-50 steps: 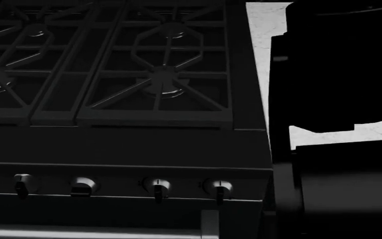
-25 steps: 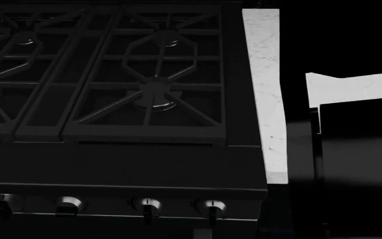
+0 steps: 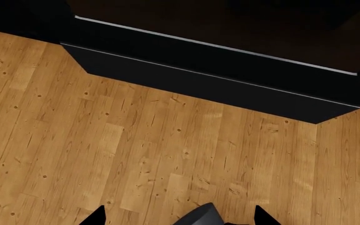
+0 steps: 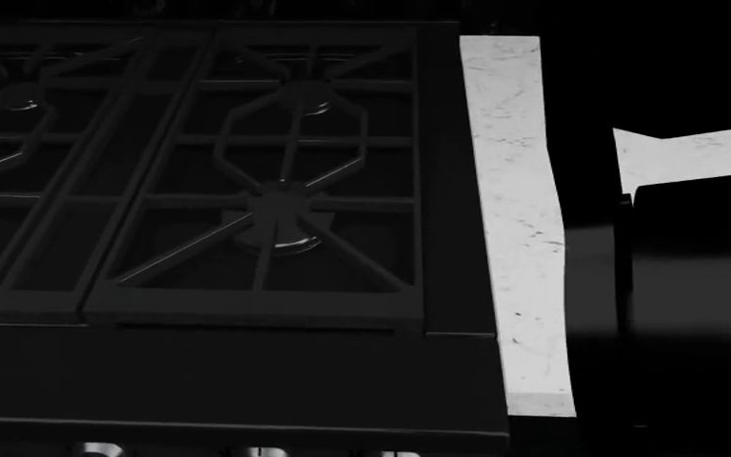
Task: Press the stop button on the microwave
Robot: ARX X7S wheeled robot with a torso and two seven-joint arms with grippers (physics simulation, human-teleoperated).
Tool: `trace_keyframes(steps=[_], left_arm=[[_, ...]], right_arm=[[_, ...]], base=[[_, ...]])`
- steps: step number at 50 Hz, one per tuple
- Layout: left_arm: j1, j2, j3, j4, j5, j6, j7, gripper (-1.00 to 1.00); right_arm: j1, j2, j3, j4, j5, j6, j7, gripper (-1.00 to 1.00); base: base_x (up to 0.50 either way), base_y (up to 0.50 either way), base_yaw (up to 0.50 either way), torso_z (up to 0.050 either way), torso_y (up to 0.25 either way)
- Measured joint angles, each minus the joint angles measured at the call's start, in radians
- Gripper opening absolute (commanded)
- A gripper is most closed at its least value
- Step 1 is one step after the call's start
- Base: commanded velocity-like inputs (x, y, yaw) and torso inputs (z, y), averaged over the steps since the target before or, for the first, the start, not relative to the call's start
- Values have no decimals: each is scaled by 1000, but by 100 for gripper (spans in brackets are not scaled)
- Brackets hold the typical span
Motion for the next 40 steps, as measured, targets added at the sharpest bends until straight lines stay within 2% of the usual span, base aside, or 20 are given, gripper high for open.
trace_keyframes(steps=[5,13,20,25,33,40], left_arm=[[1,0,0,-1,0,0,0,100],[4,0,-1,-3,0,0,0,100],[0,0,0,-1,0,0,0,100],[5,0,-1,-3,0,0,0,100],[0,0,0,-1,0,0,0,100],[0,0,0,0,0,0,0,100]], right_arm=[[0,2,-16,-14,13,-2,11,100],[1,6,-40,-18,29,-3,18,100],[-11,7,-59,-30,45,-6,22,100],[-15,7,-71,-37,55,-8,20,100],[-25,9,-88,-37,70,-19,19,100],[-26,12,-104,-31,77,-26,16,100]], base=[[48,0,0,50,35],[478,-56,0,50,36],[0,0,0,50,35],[465,0,0,50,34],[0,0,0,50,36],[309,-19,0,50,36]])
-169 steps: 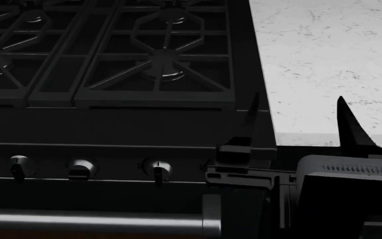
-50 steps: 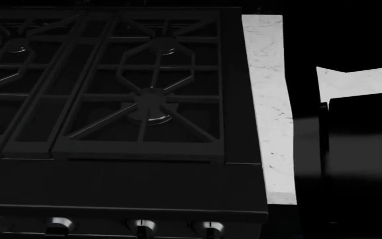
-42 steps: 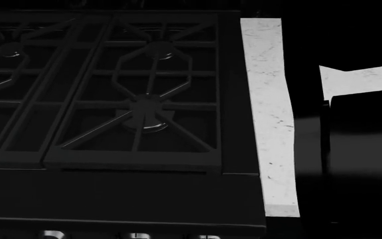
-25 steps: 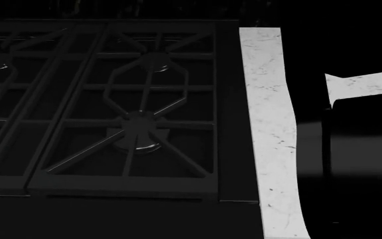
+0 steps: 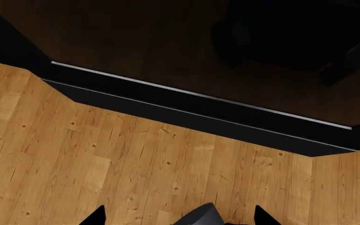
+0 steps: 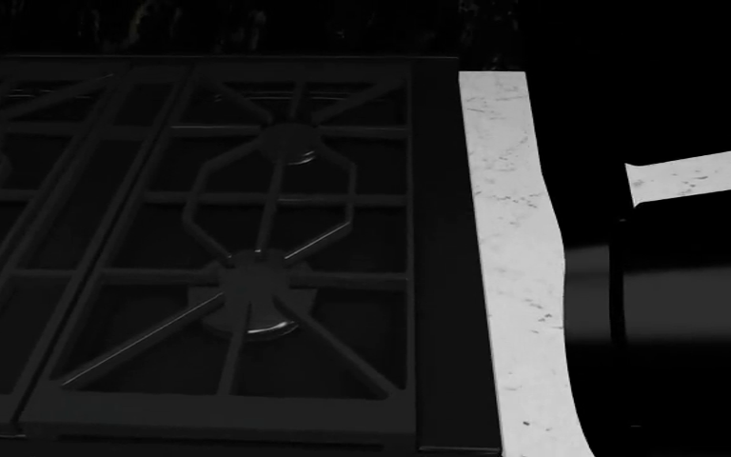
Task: Press the stop button on the microwave
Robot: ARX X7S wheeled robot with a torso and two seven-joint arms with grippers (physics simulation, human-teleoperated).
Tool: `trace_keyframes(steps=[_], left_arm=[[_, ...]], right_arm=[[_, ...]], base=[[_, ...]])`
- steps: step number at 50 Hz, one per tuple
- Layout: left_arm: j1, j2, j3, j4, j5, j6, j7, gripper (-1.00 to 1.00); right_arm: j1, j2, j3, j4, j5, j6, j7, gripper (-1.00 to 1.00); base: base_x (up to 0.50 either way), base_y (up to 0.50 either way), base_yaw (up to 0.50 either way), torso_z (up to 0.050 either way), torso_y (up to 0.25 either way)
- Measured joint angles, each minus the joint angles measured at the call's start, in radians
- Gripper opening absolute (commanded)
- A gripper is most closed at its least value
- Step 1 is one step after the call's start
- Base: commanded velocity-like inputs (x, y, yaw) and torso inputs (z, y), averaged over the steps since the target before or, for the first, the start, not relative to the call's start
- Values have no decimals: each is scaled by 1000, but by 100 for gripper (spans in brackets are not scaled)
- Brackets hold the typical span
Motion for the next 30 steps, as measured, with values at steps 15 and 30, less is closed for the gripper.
trace_keyframes(steps=[15,30], left_arm=[[6,0,-2,-3,0,0,0,100],[6,-1,-3,-3,0,0,0,100]], right_arm=[[10,13,-27,-12,11,-1,-1,100],[7,20,-43,-21,20,-10,5,100]], base=[[117,-18,0,50,35],[125,-41,0,50,36]])
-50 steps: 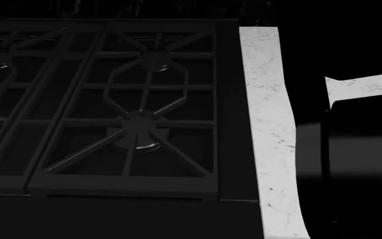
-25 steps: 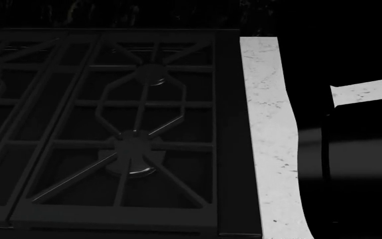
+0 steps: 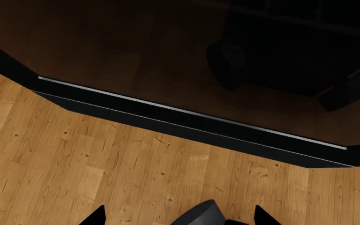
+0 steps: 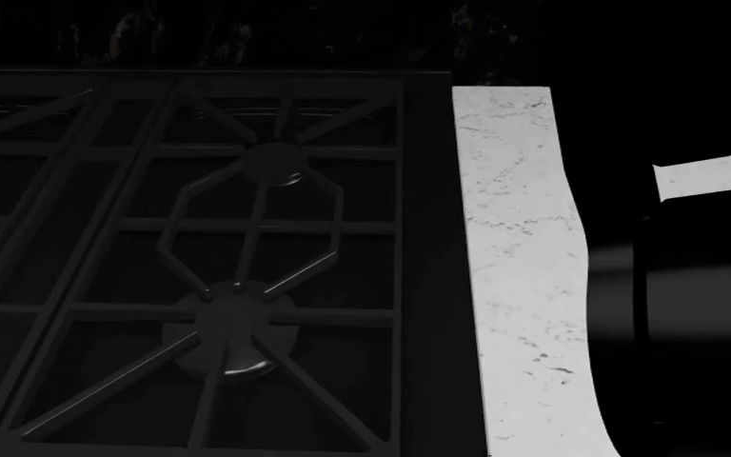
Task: Press the stop button on the microwave
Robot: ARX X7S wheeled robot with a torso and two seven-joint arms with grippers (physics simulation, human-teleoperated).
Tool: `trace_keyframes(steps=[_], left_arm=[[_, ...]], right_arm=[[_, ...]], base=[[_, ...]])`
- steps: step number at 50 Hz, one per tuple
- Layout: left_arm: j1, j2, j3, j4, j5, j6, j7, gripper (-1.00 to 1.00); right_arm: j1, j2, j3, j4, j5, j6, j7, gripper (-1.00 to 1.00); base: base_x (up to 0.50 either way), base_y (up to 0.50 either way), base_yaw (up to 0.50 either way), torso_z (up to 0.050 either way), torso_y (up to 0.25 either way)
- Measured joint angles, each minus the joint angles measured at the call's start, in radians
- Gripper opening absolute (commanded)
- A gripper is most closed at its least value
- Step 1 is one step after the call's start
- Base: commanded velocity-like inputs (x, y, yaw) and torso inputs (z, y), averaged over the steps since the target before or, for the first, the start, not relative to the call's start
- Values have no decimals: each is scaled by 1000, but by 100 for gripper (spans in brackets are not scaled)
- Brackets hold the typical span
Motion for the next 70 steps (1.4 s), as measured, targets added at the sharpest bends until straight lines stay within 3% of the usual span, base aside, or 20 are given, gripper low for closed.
trace_keyframes(steps=[24,45,69,70], left_arm=[[-5,1,3,2,0,0,0,100],[-4,1,2,0,0,0,0,100],[-4,1,2,0,0,0,0,100],[-4,1,2,0,0,0,0,100]], right_arm=[[-7,2,-21,-28,34,-16,23,100],[-12,17,-21,-48,39,-4,32,100],[-5,73,27,-211,138,149,139,100],[-5,75,30,-220,144,156,145,-100]], base=[[92,-13,1,49,30],[4,1,1,0,0],[0,0,0,0,0],[0,0,0,0,0]])
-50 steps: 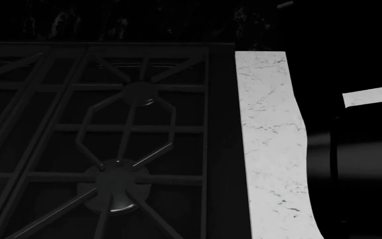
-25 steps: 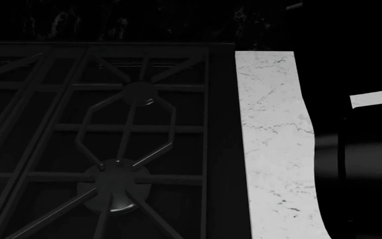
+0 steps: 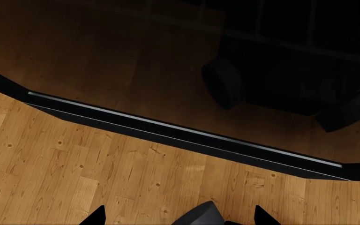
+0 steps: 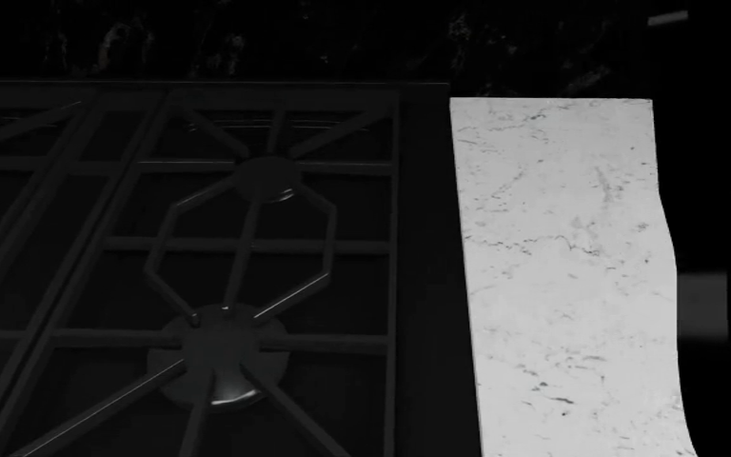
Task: Press the stop button on the microwave
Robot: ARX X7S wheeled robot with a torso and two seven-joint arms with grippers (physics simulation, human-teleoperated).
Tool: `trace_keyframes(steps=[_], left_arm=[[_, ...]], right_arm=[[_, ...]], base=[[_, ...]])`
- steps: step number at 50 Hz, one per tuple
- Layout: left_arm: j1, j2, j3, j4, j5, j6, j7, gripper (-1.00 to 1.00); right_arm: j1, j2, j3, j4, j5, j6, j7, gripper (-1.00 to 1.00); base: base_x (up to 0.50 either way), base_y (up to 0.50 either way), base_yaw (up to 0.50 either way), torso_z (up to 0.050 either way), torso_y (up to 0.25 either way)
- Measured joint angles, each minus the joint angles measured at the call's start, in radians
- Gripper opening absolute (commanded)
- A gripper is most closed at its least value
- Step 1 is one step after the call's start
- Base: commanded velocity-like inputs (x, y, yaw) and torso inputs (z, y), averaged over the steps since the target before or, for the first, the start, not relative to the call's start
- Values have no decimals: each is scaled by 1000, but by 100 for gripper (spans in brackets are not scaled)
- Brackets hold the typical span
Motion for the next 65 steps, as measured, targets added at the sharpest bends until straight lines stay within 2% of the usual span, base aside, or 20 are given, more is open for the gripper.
trace_keyframes(steps=[26,44,65], left_arm=[[0,0,0,0,0,0,0,100],[0,0,0,0,0,0,0,100],[0,0,0,0,0,0,0,100]], right_arm=[[-45,55,41,-119,71,99,111,-100],[-103,54,21,-122,81,106,111,-100],[-97,38,7,-128,90,114,113,-100]], base=[[0,0,0,0,0],[0,0,0,0,0],[0,0,0,0,0]])
